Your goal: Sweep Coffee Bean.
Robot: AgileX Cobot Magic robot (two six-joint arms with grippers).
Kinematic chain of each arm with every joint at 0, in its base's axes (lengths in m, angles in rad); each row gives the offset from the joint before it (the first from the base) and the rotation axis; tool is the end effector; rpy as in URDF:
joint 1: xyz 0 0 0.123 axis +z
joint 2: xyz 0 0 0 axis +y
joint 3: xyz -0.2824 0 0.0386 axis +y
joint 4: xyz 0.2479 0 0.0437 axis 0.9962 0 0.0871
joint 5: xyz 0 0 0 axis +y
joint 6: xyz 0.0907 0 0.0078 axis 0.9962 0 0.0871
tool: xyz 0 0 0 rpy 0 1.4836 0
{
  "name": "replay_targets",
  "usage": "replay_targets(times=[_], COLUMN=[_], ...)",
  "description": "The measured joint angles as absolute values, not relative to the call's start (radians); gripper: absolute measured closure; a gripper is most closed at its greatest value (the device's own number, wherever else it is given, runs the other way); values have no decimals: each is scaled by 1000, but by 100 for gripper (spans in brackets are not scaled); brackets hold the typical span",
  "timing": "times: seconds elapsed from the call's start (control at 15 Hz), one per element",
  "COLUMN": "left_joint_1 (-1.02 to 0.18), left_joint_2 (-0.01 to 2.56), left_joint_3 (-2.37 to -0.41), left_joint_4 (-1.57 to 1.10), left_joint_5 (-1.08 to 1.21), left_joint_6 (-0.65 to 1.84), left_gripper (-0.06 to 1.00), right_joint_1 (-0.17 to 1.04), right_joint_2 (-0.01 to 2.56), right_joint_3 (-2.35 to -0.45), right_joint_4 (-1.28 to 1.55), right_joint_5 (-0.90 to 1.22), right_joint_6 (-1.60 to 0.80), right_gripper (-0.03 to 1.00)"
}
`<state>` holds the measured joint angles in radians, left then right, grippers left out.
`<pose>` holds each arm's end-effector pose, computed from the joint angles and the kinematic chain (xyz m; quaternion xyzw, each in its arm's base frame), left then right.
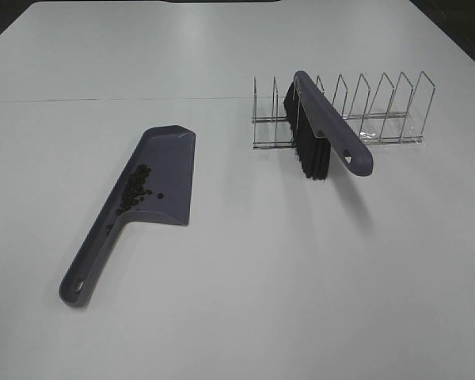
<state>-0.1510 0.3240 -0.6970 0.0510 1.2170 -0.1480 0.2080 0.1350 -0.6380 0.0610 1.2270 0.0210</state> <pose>0.0259 0.0005 0.3180 0.0000 0.9180 -0.0338 0.3951 -0.0064 0.0040 0.3029 -0.0871 0.8883 0.0815 0.4436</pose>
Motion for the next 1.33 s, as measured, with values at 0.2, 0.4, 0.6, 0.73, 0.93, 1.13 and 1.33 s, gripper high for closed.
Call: replay_targets(times=[0.2,0.4,0.6,0.73,0.93,1.13,1.33], left_joint_1=[-151,-151,-151,-151,-151,-151,-151], left_joint_2=[184,87,-3,-4,-4,-4,-4], left_joint_3=[-694,-693,-693,-689,-654,-577,-570], left_joint_4=[52,54,54,40,34,-25,-43], left_joint_5=[1219,1220,1220,1220,1219,1223,1222], left_joint_6=[-136,-133,-133,-130,-117,-105,-99], left_gripper=[30,30,29,29,29,30,30], right_joint_1=[208,208,208,208,208,208,208], right_joint_2=[8,-5,-6,-6,-6,-6,-6], right_joint_3=[-553,-542,-519,-502,-498,-474,-474], right_joint_4=[61,60,60,61,61,63,65], right_joint_5=[1228,1228,1227,1228,1205,1150,1147], right_joint_6=[20,14,-10,-12,-18,-31,-37], right_gripper=[35,35,35,35,35,35,35])
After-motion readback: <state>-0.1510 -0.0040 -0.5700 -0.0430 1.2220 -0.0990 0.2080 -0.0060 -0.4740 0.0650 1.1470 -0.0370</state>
